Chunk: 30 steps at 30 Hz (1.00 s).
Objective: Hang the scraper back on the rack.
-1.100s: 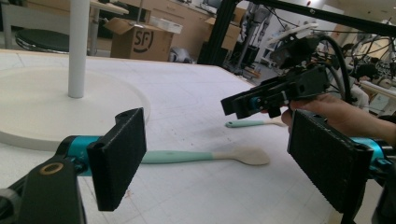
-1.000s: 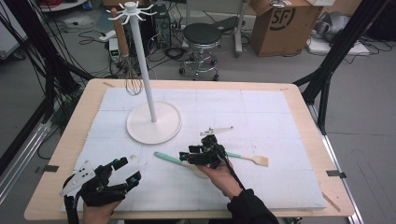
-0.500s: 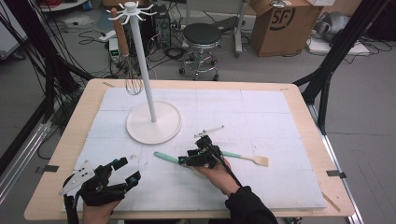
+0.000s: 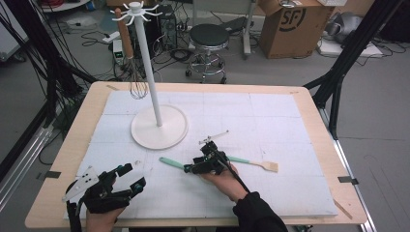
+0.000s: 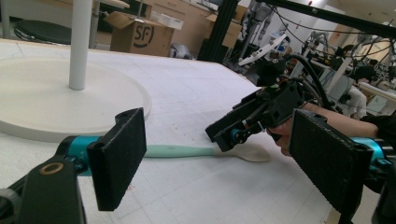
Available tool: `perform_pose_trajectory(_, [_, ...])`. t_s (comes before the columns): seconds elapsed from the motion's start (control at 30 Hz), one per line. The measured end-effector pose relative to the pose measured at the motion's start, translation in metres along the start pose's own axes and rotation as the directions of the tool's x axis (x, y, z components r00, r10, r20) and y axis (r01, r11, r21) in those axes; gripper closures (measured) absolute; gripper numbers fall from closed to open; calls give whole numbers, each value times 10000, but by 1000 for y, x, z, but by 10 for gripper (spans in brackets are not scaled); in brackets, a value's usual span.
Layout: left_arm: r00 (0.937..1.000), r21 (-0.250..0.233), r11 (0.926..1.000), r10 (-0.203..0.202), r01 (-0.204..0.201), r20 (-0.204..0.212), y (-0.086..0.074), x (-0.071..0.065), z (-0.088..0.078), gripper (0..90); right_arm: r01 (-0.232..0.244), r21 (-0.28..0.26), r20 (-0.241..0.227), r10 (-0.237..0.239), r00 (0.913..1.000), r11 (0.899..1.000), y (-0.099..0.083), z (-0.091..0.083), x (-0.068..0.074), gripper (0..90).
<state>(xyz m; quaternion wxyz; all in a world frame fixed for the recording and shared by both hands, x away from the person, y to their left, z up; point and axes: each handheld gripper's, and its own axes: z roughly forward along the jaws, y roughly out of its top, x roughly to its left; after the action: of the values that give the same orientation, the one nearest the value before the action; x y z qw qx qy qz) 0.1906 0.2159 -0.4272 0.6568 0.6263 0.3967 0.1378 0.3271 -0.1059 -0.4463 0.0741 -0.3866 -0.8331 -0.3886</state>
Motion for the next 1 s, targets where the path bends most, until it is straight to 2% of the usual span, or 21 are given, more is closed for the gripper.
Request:
perform_pose_trajectory(0.53, [10000, 158, 9999, 25, -25, -35, -2, 0, 2, 200, 121, 49, -20, -121, 9999, 9999, -1, 1, 2, 425])
perform_pose_trajectory(1.0, [10000, 223, 9998, -11, 12, -83, -3, 1, 3, 200, 276, 227, -255, -270, 9993, 9994, -3, 3, 9, 428])
